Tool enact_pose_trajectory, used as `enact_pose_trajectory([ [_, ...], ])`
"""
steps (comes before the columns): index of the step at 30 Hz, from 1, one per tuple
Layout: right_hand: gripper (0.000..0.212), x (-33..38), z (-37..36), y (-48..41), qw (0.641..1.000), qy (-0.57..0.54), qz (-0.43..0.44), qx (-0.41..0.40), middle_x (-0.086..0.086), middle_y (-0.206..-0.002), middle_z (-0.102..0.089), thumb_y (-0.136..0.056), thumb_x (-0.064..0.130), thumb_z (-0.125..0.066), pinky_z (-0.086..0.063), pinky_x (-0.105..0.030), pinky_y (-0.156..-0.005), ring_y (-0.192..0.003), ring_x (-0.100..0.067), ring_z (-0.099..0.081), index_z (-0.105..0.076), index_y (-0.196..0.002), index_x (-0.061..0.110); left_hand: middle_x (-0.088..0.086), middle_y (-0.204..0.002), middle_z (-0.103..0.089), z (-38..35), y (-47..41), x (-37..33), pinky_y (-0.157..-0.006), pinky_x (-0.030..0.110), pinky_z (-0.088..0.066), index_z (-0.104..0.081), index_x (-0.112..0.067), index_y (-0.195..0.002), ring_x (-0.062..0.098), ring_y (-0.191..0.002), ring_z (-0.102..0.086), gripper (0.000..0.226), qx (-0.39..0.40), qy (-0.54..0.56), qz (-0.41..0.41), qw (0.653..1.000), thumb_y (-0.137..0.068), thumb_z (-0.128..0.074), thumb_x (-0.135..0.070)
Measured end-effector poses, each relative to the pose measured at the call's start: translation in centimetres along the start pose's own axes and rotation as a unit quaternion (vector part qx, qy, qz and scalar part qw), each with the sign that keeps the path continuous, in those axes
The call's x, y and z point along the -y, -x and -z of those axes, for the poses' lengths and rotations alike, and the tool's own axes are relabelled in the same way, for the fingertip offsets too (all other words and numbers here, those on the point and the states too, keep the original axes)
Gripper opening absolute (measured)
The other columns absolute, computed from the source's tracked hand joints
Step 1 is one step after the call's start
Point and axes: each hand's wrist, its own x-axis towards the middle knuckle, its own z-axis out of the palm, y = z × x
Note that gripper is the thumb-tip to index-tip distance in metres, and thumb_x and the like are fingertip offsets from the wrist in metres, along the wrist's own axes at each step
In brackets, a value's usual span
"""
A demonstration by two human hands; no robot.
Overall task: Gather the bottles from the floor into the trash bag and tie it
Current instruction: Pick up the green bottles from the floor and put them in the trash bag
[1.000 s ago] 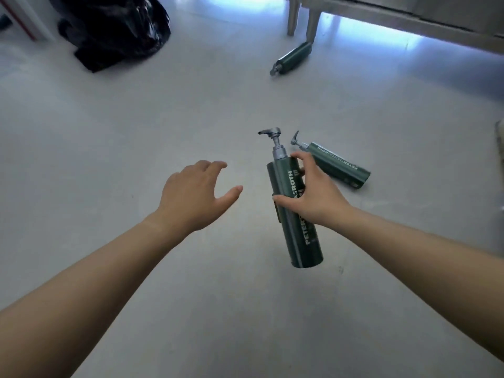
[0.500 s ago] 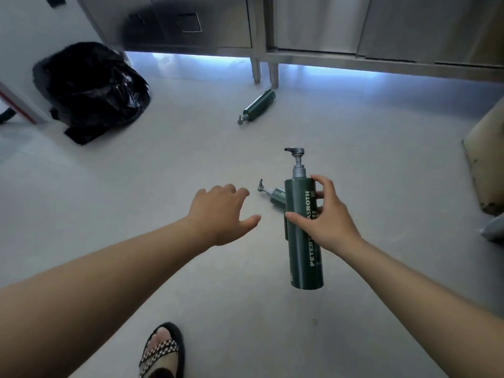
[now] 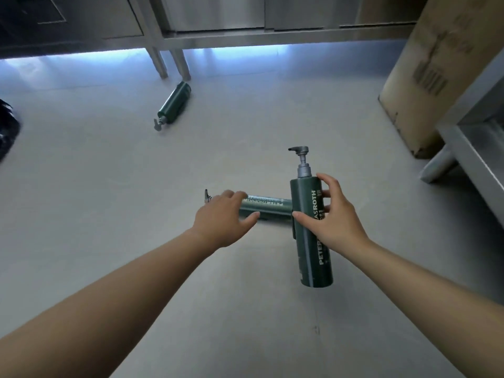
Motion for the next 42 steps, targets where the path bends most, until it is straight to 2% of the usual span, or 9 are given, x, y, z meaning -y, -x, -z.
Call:
enact_pose_trajectory([
  [6, 0.085, -3.1, -1.9, 1.4, 0.995, -0.022, -0.076, -0.068, 0.010, -0.116, -0.047, -0.066, 0.044, -0.078, -0.051, -0.039, -0.088, -0.102, -0.017, -0.058, -0.023, -0.129, 0.053, -0.002, -0.145, -0.038, -4.8, -3.3, 1.2, -0.093, 0.039, -0.043, -0.042, -0.029, -0.135, 0.021, -0.130, -0.039, 0.054, 0.033, 0.022, -0.026, 0.999, -0.087, -0.050, -0.051],
  [11, 0.085, -4.4, -2.2, 2.7, 0.991, -0.033, -0.100, -0.080, 0.015, -0.114, -0.046, -0.066, 0.041, -0.080, -0.044, -0.020, -0.072, -0.092, -0.002, -0.056, -0.023, -0.128, 0.056, -0.001, -0.154, -0.026, -7.6, -5.4, 1.9, -0.104, 0.042, -0.036, -0.032, -0.033, -0.142, 0.023, -0.140, -0.024, 0.056, 0.057, 0.012, -0.104, 0.993, -0.090, -0.047, -0.048],
  [16, 0.083, -4.6, -2.5, 3.3, 0.989, -0.048, -0.112, -0.082, 0.021, -0.112, -0.046, -0.063, 0.048, -0.078, -0.039, -0.012, -0.064, -0.090, 0.006, -0.053, -0.024, -0.125, 0.063, 0.002, -0.156, -0.022, -10.1, -6.4, 1.8, -0.113, 0.048, -0.022, -0.030, -0.030, -0.144, 0.024, -0.143, -0.017, 0.057, 0.045, 0.027, -0.076, 0.996, -0.093, -0.041, -0.050],
  [21, 0.083, -5.6, -2.9, 3.2, 0.988, -0.055, -0.122, -0.075, 0.017, -0.116, -0.046, -0.064, 0.045, -0.078, -0.039, -0.011, -0.066, -0.093, 0.007, -0.051, -0.024, -0.125, 0.062, 0.005, -0.151, -0.031, -10.8, -7.4, 2.4, -0.113, 0.050, -0.019, -0.033, -0.026, -0.143, 0.025, -0.140, -0.021, 0.059, 0.034, 0.032, -0.077, 0.996, -0.090, -0.047, -0.048],
  [29, 0.084, -5.9, -3.5, 3.0, 0.990, -0.055, -0.114, -0.061, 0.016, -0.119, -0.046, -0.065, 0.043, -0.079, -0.041, -0.014, -0.067, -0.096, 0.005, -0.051, -0.023, -0.124, 0.064, -0.001, -0.123, -0.052, -10.4, -4.5, 5.5, -0.105, 0.044, -0.029, -0.057, -0.024, -0.121, 0.021, -0.120, -0.044, 0.049, 0.012, 0.062, -0.188, 0.980, -0.086, -0.042, -0.054],
  [32, 0.084, -5.7, -4.1, 3.1, 0.991, -0.058, -0.110, -0.053, 0.017, -0.118, -0.045, -0.066, 0.041, -0.079, -0.040, -0.013, -0.067, -0.095, 0.007, -0.050, -0.022, -0.124, 0.065, -0.002, -0.113, -0.057, -9.9, -4.1, 5.8, -0.101, 0.038, -0.032, -0.067, -0.022, -0.103, 0.020, -0.113, -0.049, 0.039, 0.011, 0.112, -0.155, 0.981, -0.085, -0.051, -0.052],
  [34, 0.084, -5.6, -4.5, 3.2, 0.991, -0.055, -0.109, -0.047, 0.018, -0.117, -0.045, -0.067, 0.040, -0.079, -0.040, -0.013, -0.067, -0.094, 0.008, -0.049, -0.022, -0.124, 0.065, 0.001, -0.118, -0.055, -10.1, -3.5, 5.5, -0.103, 0.039, -0.034, -0.067, -0.022, -0.101, 0.022, -0.117, -0.046, 0.028, -0.007, 0.123, -0.105, 0.987, -0.084, -0.061, -0.043],
  [39, 0.084, -5.1, -5.2, 3.7, 0.992, -0.057, -0.104, -0.041, 0.018, -0.117, -0.047, -0.065, 0.041, -0.080, -0.041, -0.015, -0.068, -0.094, 0.008, -0.050, -0.023, -0.122, 0.066, 0.003, -0.152, -0.010, -11.0, -1.7, 4.5, -0.109, 0.041, -0.028, -0.035, -0.027, -0.137, 0.030, -0.138, -0.018, 0.069, -0.028, 0.203, 0.122, 0.971, -0.079, -0.068, -0.042],
  [42, 0.084, -5.1, -5.2, 4.2, 0.992, -0.059, -0.108, -0.030, 0.018, -0.119, -0.047, -0.065, 0.041, -0.080, -0.045, -0.020, -0.071, -0.096, 0.006, -0.052, -0.023, -0.120, 0.069, 0.001, -0.152, -0.003, -11.6, -1.4, 4.9, -0.102, 0.038, -0.038, -0.018, -0.034, -0.144, 0.031, -0.129, -0.041, 0.078, 0.023, 0.278, 0.146, 0.949, -0.082, -0.064, -0.043],
])
